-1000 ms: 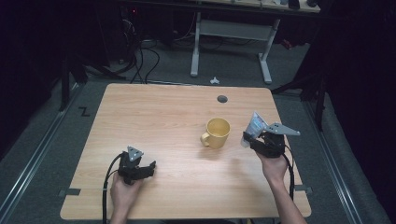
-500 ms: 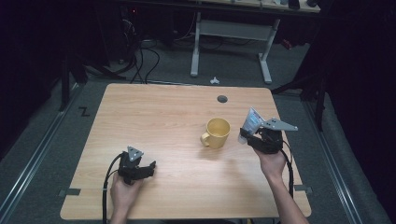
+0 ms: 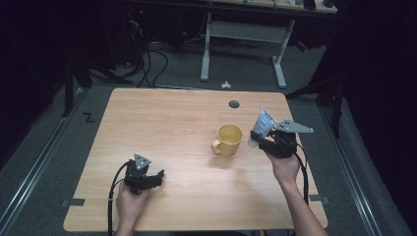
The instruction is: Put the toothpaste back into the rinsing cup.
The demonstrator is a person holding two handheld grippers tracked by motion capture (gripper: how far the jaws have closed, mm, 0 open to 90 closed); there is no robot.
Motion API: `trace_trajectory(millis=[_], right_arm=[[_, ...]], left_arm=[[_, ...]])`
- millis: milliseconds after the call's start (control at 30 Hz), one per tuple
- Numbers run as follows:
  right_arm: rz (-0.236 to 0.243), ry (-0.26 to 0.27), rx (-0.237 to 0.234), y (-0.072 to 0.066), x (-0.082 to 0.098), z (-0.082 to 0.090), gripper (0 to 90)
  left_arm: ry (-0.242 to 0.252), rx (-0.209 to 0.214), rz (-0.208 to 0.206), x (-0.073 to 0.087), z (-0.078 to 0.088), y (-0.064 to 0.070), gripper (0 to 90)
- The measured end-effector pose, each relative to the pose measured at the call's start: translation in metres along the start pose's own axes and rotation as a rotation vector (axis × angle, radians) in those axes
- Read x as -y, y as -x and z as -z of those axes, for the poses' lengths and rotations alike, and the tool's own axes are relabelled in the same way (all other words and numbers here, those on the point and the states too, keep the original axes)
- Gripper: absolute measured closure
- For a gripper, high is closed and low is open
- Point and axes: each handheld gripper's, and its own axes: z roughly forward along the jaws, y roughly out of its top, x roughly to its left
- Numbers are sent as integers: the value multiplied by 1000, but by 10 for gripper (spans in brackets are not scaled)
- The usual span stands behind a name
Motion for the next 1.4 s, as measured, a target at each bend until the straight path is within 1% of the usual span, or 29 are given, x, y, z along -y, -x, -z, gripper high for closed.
trace_trajectory(millis=[167,267,367,567,800,1033,1100,1267,1300,1400], right_arm=[[7,-3,-9,-4,-5,-2,600],[24,1,-17,-7,-10,-4,600],[27,9,-27,-9,-12,-5,600],[30,5,-36,-12,-16,-10,599],[58,19,-48,-18,-24,-14,598],[49,15,-61,-20,-26,-21,598],[46,14,-71,-21,-26,-23,597],[49,15,-79,-25,-28,-27,598],[59,15,-79,-25,-28,-28,598],[57,15,-84,-26,-31,-30,598]], left_arm=[[0,0,0,0,0,0,221],[0,0,0,0,0,0,221],[0,0,0,0,0,0,221],[0,0,0,0,0,0,221],[0,0,-1,0,0,0,221],[0,0,0,0,0,0,221],[0,0,0,0,0,0,221],[0,0,0,0,0,0,221],[0,0,0,0,0,0,221],[0,0,0,0,0,0,221]])
